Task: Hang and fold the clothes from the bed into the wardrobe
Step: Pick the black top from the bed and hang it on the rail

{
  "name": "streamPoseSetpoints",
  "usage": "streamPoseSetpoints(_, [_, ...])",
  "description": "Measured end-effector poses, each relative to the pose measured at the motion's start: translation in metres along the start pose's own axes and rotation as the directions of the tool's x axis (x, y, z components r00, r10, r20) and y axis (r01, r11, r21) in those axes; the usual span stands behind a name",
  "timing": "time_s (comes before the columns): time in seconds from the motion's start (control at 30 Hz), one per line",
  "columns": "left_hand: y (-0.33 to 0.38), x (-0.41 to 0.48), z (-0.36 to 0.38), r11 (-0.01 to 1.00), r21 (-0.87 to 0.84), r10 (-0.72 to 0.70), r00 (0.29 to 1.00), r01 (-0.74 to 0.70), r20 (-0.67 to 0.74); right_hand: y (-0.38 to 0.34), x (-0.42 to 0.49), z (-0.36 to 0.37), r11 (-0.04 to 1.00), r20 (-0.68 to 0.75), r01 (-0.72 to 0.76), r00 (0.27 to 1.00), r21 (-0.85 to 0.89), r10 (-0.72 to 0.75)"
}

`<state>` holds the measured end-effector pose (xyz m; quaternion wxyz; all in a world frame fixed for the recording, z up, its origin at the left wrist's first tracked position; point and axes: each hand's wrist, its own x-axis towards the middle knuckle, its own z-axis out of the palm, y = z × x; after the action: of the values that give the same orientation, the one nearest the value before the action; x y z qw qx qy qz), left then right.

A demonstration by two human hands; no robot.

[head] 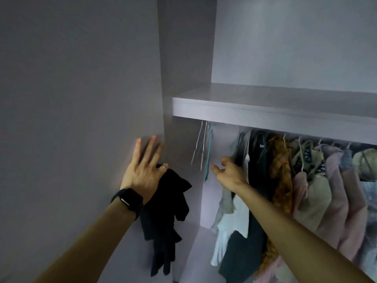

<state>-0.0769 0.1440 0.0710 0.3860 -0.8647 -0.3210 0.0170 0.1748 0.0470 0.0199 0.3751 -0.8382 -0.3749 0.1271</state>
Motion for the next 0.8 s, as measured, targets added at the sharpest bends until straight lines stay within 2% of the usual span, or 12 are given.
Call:
streamPoseSetpoints(0.07, [0.003,0.006,0.017,0.996,0.087,-0.003,0.998,0.009,-0.064,0.003,0.032,0.025,1.000,-0.056,-0.014,0.998,0.010,0.014])
streamPoseSetpoints(0.27, [0.005,0.011,0.046,0.979,0.199,0.006,0.973,0.041,-0.233,0.017,0.085,0.092,0.989,-0.170,-0.093,0.979,0.113,0.111])
streamPoseSetpoints(0.47, [0.009,0.011,0.044,0.982,0.189,0.035,0.978,0.004,-0.204,-0.003,0.076,0.065,0.983,-0.431,-0.137,0.884,0.125,0.179])
streamPoseSetpoints(0.53, [0.008,0.011,0.041,0.988,0.150,0.045,0.988,-0.022,-0.146,-0.013,0.058,0.043,0.983,-0.465,-0.151,0.866,0.103,0.181])
streamPoseSetpoints(0.63, [0.007,0.011,0.039,0.996,0.055,0.077,0.996,-0.074,-0.046,-0.016,0.022,0.019,0.983,-0.434,-0.182,0.884,0.023,0.174])
streamPoseSetpoints(0.73, [0.006,0.003,0.029,0.971,-0.210,0.116,0.993,-0.114,-0.001,-0.014,-0.036,-0.004,0.977,-0.367,-0.214,0.909,-0.005,0.197])
streamPoseSetpoints(0.8, [0.012,-0.006,0.021,0.877,-0.459,0.148,0.989,-0.139,-0.017,-0.011,-0.081,-0.017,0.977,-0.324,-0.199,0.922,0.071,0.211])
